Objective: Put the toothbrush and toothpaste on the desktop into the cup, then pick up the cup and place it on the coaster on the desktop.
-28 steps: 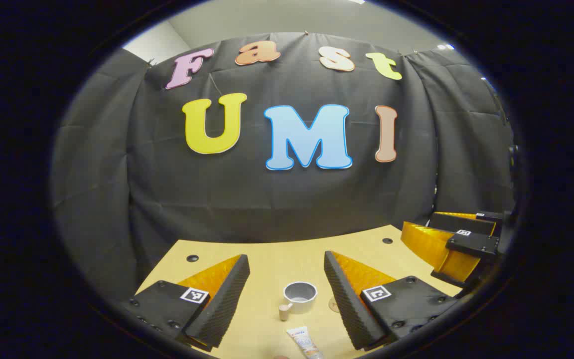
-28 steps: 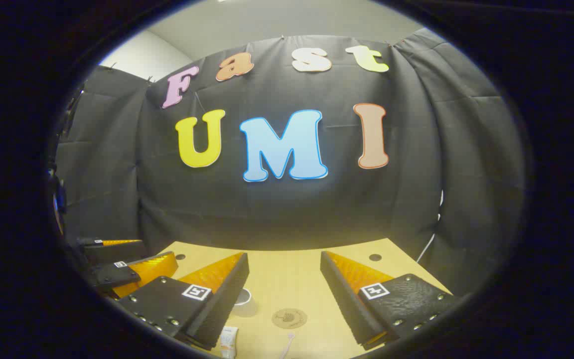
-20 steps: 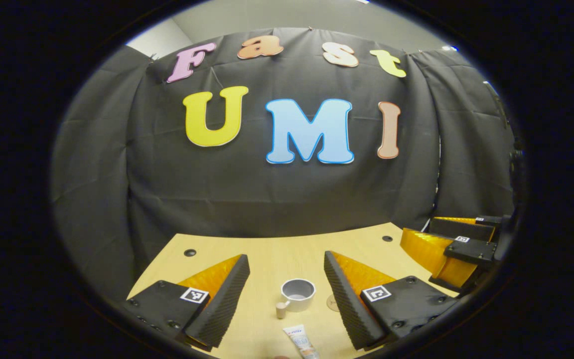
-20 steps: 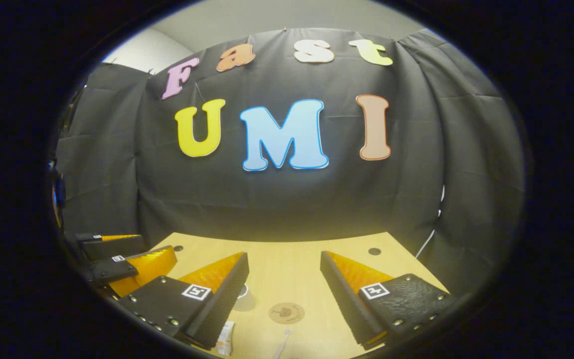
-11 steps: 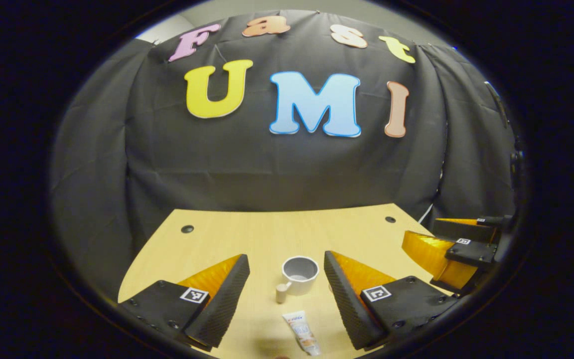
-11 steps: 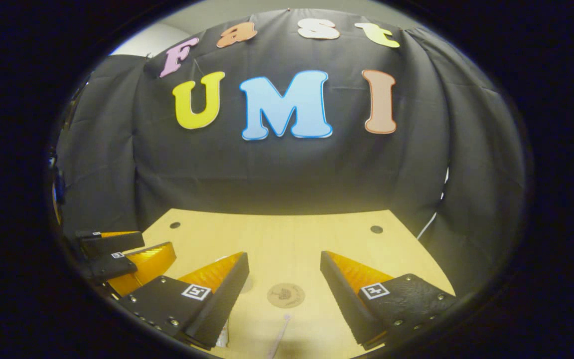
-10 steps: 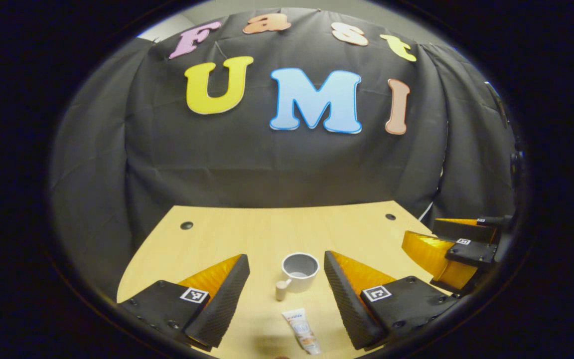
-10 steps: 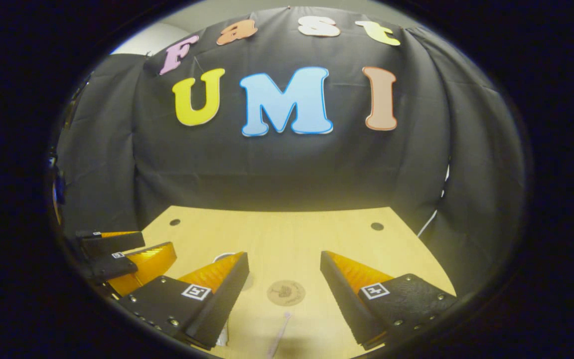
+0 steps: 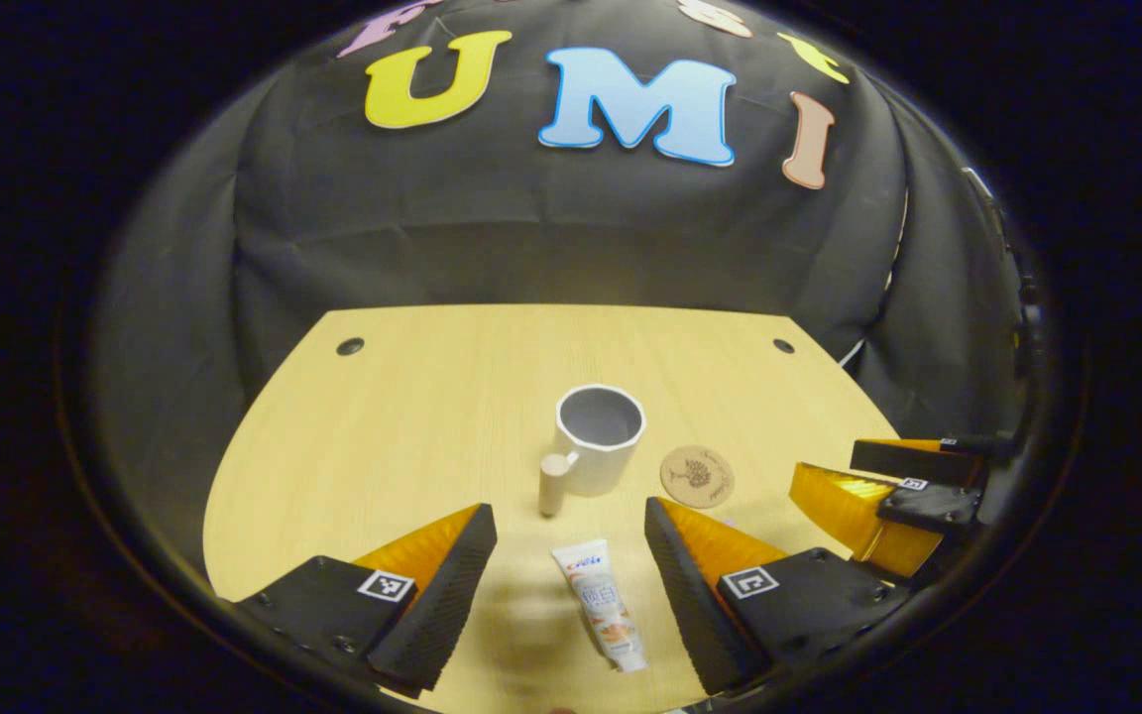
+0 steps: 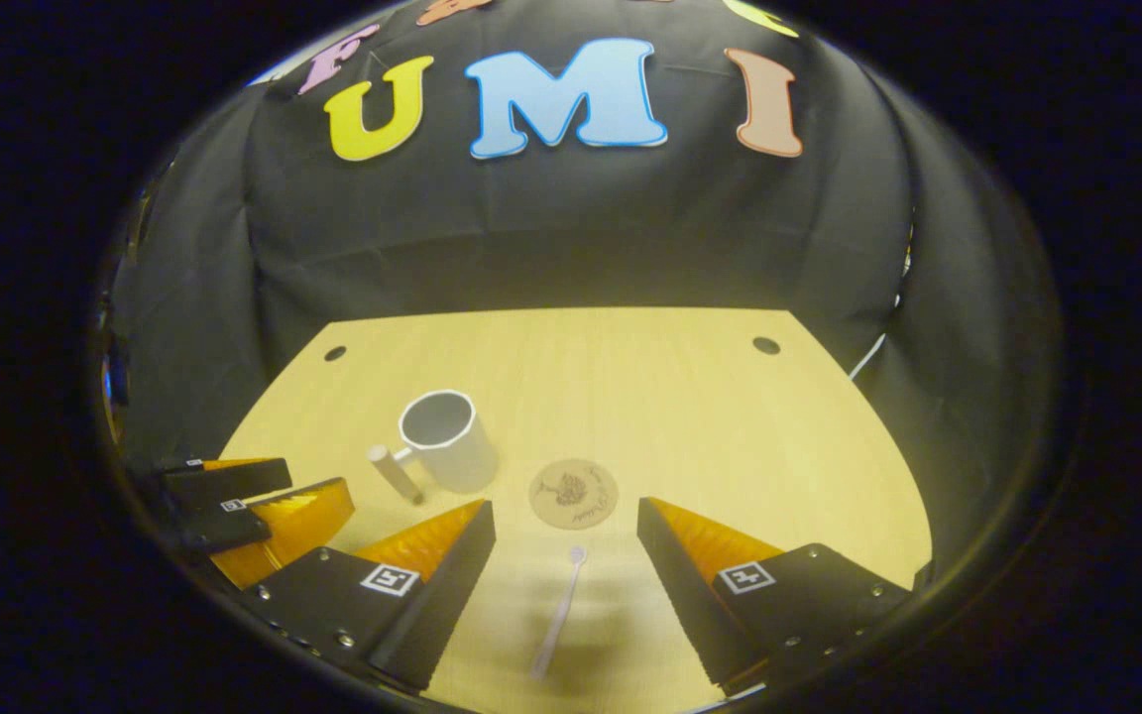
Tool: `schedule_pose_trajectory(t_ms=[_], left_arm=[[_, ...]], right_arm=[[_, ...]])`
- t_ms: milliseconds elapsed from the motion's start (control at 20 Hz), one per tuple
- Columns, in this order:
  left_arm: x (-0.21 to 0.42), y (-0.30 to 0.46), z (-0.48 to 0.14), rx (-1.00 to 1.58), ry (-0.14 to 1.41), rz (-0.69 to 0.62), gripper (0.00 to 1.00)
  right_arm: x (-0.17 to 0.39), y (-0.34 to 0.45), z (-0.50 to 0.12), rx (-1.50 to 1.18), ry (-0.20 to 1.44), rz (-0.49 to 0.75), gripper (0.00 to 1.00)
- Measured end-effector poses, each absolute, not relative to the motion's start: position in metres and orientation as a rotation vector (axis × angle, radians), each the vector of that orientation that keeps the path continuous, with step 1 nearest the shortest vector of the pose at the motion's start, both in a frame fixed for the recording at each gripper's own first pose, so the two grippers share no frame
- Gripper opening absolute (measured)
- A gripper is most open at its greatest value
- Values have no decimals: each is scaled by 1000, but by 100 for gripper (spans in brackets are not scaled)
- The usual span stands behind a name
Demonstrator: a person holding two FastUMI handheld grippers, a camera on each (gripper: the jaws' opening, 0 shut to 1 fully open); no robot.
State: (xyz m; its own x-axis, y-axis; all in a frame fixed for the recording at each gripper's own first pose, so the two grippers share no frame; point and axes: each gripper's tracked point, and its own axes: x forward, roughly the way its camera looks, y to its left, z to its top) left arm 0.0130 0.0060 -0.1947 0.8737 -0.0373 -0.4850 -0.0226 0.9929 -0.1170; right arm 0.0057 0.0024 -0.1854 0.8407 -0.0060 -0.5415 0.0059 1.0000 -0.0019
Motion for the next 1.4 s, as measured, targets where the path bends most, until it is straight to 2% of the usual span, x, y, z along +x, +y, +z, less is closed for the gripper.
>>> schedule_pose_trajectory(t_ms=[200,450,500,600,800,1000,1200,1250,1350,1400], left_arm=[[9,0,-232,-146,603,-15,94],[-1,-13,-279,-190,769,-20,99],[-4,-15,-287,-197,787,-21,96],[-4,-17,-297,-202,821,-19,99],[-13,-21,-322,-216,909,-3,98],[-17,-23,-339,-234,966,7,96],[-14,-20,-348,-202,996,29,100],[-13,-20,-347,-193,998,29,95],[-14,-16,-349,-163,1011,45,97],[-14,-17,-350,-149,1015,50,95]], right_arm=[[-3,2,-224,14,688,-13,94],[-17,5,-271,40,819,-4,96],[-20,4,-277,44,839,-6,96],[-23,2,-289,53,876,-14,96],[-29,-1,-308,77,932,-29,96],[-36,-4,-324,78,986,-38,96],[-38,-6,-335,64,1022,-48,96],[-37,-9,-336,52,1020,-56,96],[-37,-10,-335,44,1028,-60,94],[-37,-11,-338,32,1039,-66,95]])
